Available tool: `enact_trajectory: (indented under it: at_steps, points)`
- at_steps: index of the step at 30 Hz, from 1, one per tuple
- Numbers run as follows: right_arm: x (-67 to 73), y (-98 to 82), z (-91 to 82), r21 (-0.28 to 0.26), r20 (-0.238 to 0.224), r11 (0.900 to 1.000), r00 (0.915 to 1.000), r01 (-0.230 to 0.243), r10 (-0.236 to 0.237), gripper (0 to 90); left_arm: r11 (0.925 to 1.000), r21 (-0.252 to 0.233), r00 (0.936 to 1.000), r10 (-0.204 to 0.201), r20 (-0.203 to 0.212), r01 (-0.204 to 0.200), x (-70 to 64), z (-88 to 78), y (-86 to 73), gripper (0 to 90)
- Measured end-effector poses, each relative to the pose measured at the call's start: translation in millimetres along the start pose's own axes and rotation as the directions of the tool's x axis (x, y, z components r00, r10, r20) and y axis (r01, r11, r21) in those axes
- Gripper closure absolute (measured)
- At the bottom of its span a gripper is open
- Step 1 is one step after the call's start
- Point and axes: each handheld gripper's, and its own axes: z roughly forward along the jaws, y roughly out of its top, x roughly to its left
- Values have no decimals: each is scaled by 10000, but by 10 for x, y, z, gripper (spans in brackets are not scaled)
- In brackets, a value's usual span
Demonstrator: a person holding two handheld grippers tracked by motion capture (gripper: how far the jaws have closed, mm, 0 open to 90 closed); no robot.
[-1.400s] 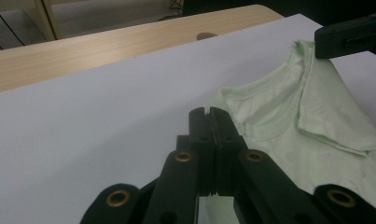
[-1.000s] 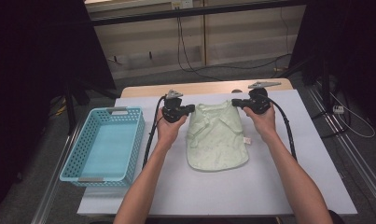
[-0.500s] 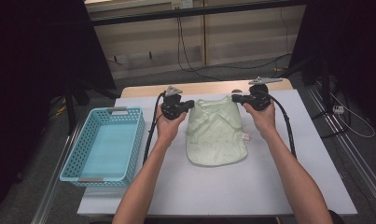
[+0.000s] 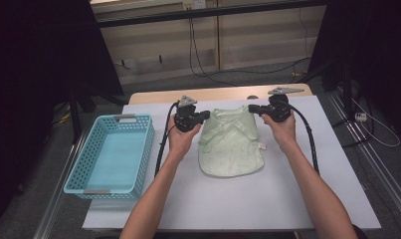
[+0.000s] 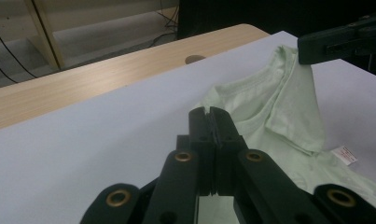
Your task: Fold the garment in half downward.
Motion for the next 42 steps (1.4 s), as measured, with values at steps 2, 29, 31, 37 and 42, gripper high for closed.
enact_trajectory:
  at_steps: [2,29,31,37,42]
  points:
    - [9,-14,-23,-29,-51,10000,10000,-29,29,900,10000,37,10000,83,26,-84,-11,-3,-10,894]
    - [193,-83,-220,-13,-525,9991,9977,427,-427,900,9991,37,9983,417,397,-419,-166,-187,-92,894]
    - [209,-87,-241,-27,-567,9989,9973,462,-463,900,9989,59,9983,453,362,-456,-169,-213,-96,894]
    - [249,-104,-253,154,-657,9971,9951,747,-736,900,9984,208,9981,518,328,-525,-183,-261,-137,894]
    - [297,-141,-272,310,-773,9950,9927,949,-923,900,9980,238,9976,576,373,-585,-212,-274,-156,894]
